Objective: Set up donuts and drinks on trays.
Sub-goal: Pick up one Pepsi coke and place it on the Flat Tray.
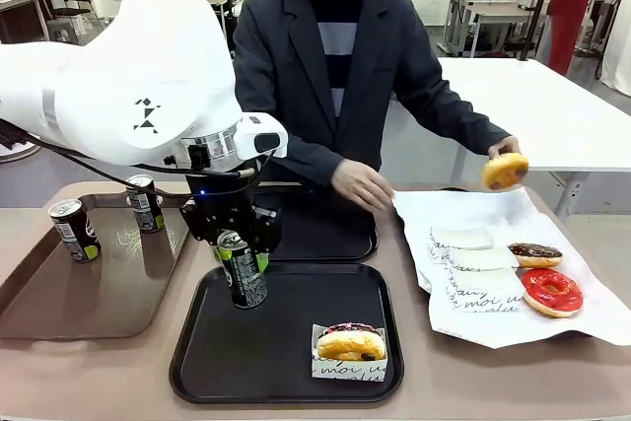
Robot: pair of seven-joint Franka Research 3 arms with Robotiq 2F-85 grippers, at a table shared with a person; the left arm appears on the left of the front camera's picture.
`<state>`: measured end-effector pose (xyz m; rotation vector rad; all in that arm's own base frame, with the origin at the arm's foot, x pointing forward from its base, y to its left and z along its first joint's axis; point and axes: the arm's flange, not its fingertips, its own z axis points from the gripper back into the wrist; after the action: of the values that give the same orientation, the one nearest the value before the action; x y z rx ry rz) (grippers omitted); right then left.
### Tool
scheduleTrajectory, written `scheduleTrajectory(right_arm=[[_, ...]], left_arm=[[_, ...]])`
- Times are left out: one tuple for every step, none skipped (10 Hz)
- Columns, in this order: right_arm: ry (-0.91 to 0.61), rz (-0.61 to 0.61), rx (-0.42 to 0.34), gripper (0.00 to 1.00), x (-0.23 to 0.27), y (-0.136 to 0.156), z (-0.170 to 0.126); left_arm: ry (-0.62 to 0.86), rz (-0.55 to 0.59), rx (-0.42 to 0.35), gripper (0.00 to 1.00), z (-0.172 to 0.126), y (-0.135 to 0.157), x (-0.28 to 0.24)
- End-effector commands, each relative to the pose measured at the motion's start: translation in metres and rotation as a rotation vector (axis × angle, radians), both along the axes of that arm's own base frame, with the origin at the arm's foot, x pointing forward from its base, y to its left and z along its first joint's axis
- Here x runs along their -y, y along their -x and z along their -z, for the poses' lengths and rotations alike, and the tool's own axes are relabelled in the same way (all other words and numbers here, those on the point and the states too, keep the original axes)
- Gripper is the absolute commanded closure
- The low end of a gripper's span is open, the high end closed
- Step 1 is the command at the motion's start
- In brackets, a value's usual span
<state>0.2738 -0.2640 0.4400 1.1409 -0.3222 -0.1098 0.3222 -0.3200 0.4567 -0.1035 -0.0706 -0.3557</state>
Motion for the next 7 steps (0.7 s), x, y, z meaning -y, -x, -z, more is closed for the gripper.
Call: scheduleTrajectory(right_arm=[[-0.020, 0.004, 0.025, 0.00, 0.000, -0.001, 0.001], [-0.020, 0.004, 0.025, 0.00, 0.000, -0.001, 0.001], [-0.020, 0.004, 0.025, 0.00, 0.000, -0.001, 0.001], [-0.020, 0.004, 0.025, 0.00, 0.000, -0.001, 0.001], [-0.020, 0.004, 0.025, 0.00, 0.000, -0.001, 0.001], [-0.020, 0.004, 0.025, 0.00, 0.000, -0.001, 0.001], [-0.020, 0.004, 0.025, 0.00, 0.000, -0.001, 0.001]], left_arm=[[0.022, 0.014, 0.007, 0.42, -0.008, 0.009, -0.008], [0.022, 0.014, 0.007, 0.42, -0.008, 0.009, -0.008], [0.022, 0.014, 0.007, 0.42, -0.008, 0.009, -0.008], [0.005, 0.001, 0.009, 0.42, -0.006, 0.003, -0.001], [0.002, -0.031, 0.011, 0.42, 0.002, -0.012, 0.002], [-0.009, -0.048, 0.011, 0.42, 0.008, -0.026, 0.003], [-0.008, -0.057, -0.005, 0.42, 0.015, -0.036, 0.003]])
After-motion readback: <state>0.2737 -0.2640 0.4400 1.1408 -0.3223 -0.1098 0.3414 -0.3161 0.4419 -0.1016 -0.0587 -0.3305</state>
